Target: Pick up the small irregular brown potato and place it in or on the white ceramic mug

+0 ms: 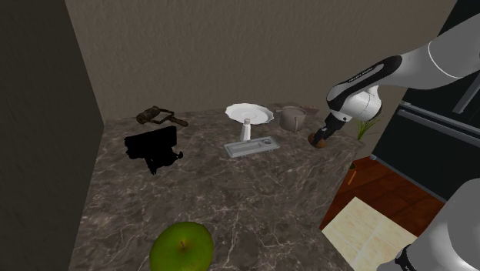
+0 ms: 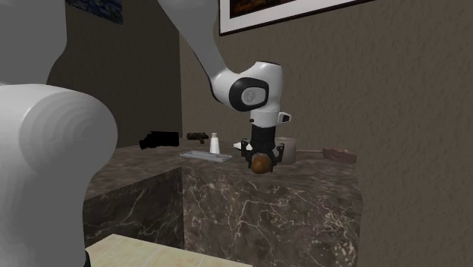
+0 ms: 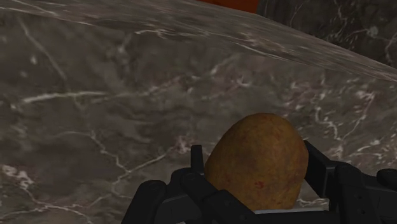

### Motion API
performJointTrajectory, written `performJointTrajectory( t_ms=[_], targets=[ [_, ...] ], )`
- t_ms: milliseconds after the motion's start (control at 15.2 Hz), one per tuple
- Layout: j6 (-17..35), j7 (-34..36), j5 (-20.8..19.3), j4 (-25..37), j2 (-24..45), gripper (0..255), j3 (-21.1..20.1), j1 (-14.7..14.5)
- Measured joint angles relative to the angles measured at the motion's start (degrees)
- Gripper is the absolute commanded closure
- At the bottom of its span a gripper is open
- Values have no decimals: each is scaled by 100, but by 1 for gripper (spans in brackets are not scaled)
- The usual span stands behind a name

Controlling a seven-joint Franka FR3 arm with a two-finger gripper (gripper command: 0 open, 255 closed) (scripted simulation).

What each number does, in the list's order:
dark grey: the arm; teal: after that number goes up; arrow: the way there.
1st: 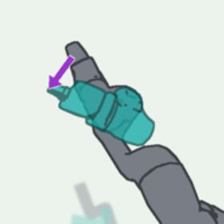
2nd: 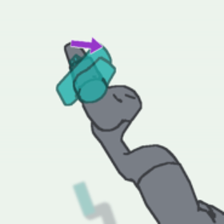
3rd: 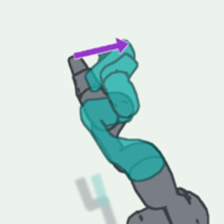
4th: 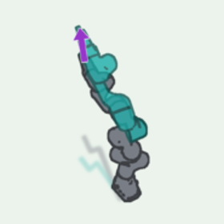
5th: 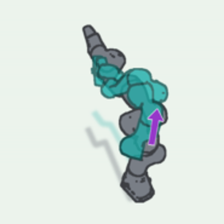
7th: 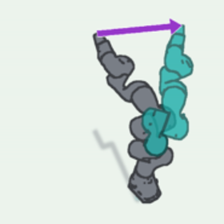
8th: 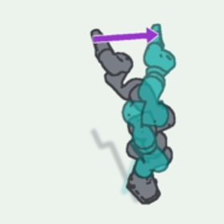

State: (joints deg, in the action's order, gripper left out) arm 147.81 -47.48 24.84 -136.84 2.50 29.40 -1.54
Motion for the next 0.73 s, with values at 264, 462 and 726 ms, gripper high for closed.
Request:
performJointTrajectory(
  t_ms=[264, 462, 726],
  targets=[
    [-117, 169, -198, 17, -139, 255, 17, -8],
    [-297, 396, -475, 59, -339, 255, 35, 2],
    [-569, 668, -796, 157, -582, 255, 33, 30]
  ],
)
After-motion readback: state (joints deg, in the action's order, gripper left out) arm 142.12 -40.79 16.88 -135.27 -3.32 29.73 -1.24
